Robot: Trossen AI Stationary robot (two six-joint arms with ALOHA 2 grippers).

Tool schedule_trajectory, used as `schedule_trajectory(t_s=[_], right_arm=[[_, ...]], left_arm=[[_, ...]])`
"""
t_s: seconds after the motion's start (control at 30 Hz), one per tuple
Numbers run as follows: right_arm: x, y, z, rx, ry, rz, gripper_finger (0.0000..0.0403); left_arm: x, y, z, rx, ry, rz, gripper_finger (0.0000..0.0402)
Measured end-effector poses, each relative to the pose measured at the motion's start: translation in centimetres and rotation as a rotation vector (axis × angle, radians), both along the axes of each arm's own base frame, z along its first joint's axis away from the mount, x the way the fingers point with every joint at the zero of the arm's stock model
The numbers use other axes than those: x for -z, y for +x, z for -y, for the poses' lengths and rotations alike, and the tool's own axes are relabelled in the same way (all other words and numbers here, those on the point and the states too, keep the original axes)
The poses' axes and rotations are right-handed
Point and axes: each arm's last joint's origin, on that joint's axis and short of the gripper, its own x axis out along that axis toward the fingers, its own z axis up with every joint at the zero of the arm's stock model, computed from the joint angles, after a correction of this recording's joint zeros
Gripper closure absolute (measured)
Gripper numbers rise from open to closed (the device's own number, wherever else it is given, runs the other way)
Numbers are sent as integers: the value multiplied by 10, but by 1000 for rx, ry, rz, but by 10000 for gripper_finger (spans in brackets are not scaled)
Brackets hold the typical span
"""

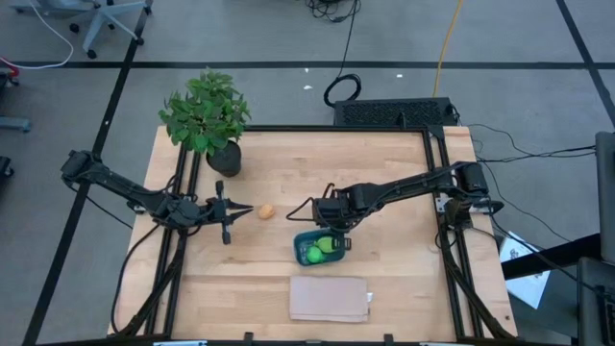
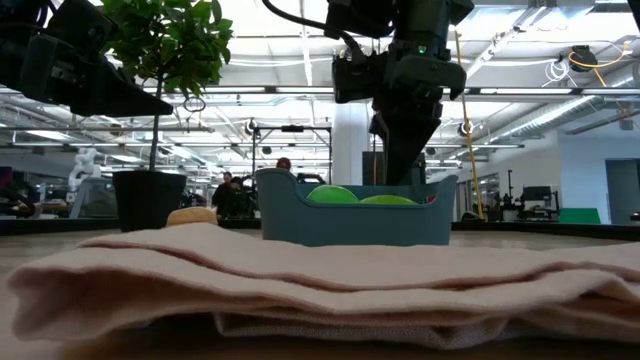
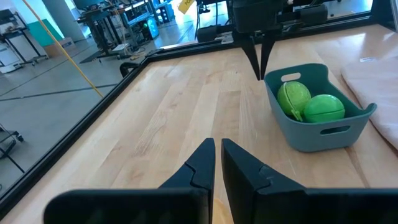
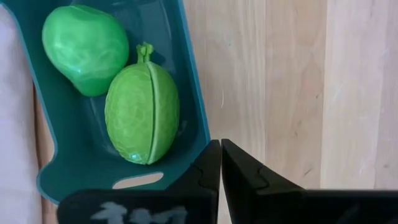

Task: Pick and placing Produce into tupperware
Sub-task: Adjust the blue bin

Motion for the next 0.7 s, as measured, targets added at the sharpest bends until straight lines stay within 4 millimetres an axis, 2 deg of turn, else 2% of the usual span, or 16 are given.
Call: schedule_trajectory(t_s=[0.7], right_arm=[[0, -4, -19, -5, 14, -16, 397]], left_arm=[[0, 0, 0, 0, 0, 0, 369]])
